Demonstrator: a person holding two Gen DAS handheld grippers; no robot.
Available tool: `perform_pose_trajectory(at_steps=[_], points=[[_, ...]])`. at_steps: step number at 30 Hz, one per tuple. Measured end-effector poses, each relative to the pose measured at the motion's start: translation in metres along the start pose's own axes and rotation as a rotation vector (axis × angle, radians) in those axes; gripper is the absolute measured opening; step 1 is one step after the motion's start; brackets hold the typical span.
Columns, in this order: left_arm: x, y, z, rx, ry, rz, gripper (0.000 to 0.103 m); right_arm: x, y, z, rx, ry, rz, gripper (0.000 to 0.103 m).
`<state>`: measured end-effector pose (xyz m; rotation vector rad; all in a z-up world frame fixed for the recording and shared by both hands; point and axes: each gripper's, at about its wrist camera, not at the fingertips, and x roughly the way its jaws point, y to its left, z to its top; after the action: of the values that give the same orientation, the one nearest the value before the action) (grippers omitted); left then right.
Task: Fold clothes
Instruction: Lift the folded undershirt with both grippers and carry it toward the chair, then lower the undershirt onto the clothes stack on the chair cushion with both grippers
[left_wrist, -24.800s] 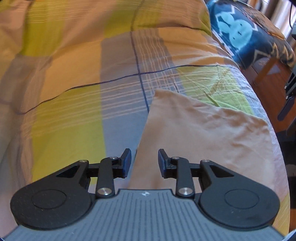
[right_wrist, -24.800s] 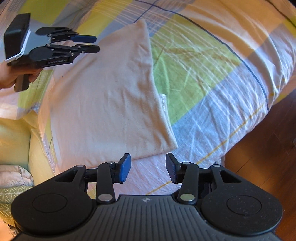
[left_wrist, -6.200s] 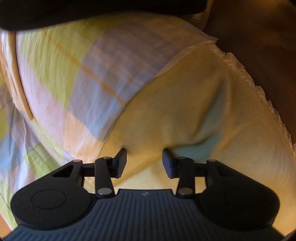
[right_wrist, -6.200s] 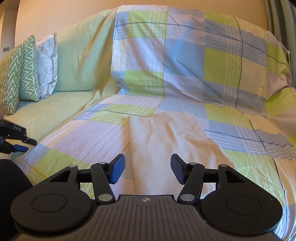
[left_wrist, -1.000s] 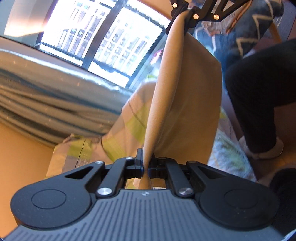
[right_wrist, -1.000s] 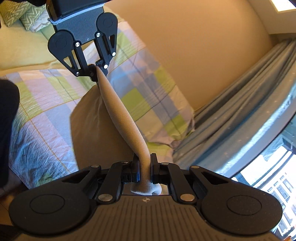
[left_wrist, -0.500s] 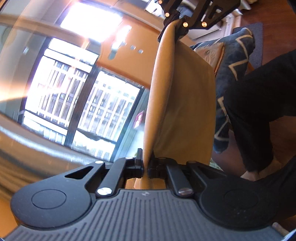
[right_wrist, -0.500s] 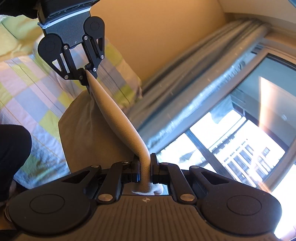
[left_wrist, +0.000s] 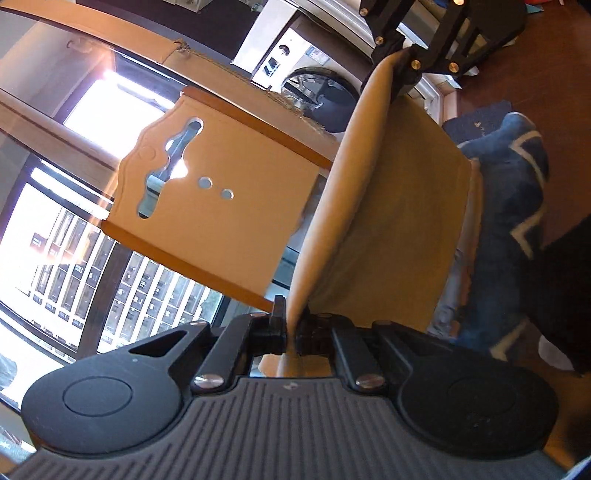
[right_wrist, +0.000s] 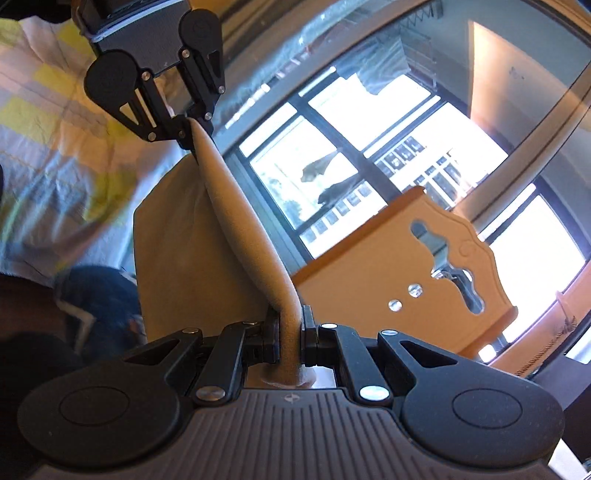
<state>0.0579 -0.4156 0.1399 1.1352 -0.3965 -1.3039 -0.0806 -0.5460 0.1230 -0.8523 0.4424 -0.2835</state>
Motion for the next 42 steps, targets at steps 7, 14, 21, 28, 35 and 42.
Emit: perform_pose_trajectory(at_steps=[7,14,21,28,35,42], points=[[0.097,-0.012,0.01,-0.039,-0.02,0.068,0.003,0.057,-0.007,-0.051,-0.046,0.006,-0.16,0.008],[0.168,-0.171,-0.041,0.051,0.126,-0.184,0.003,0.095,0.103,-0.148,-0.04,0.218,0.112,0.008],[0.163,-0.171,-0.042,0.054,0.109,-0.114,0.007,0.079,0.115,-0.153,-0.067,0.261,0.074,0.014],[0.154,-0.17,-0.041,0.036,0.121,-0.112,0.004,0.065,0.114,-0.151,-0.109,0.28,0.056,0.018],[0.128,-0.164,-0.029,0.02,0.075,-0.046,0.003,0.054,0.1,-0.144,-0.043,0.255,-0.005,0.007],[0.14,-0.186,-0.033,0.02,0.133,-0.126,0.003,0.059,0.127,-0.158,-0.118,0.358,0.078,0.011]])
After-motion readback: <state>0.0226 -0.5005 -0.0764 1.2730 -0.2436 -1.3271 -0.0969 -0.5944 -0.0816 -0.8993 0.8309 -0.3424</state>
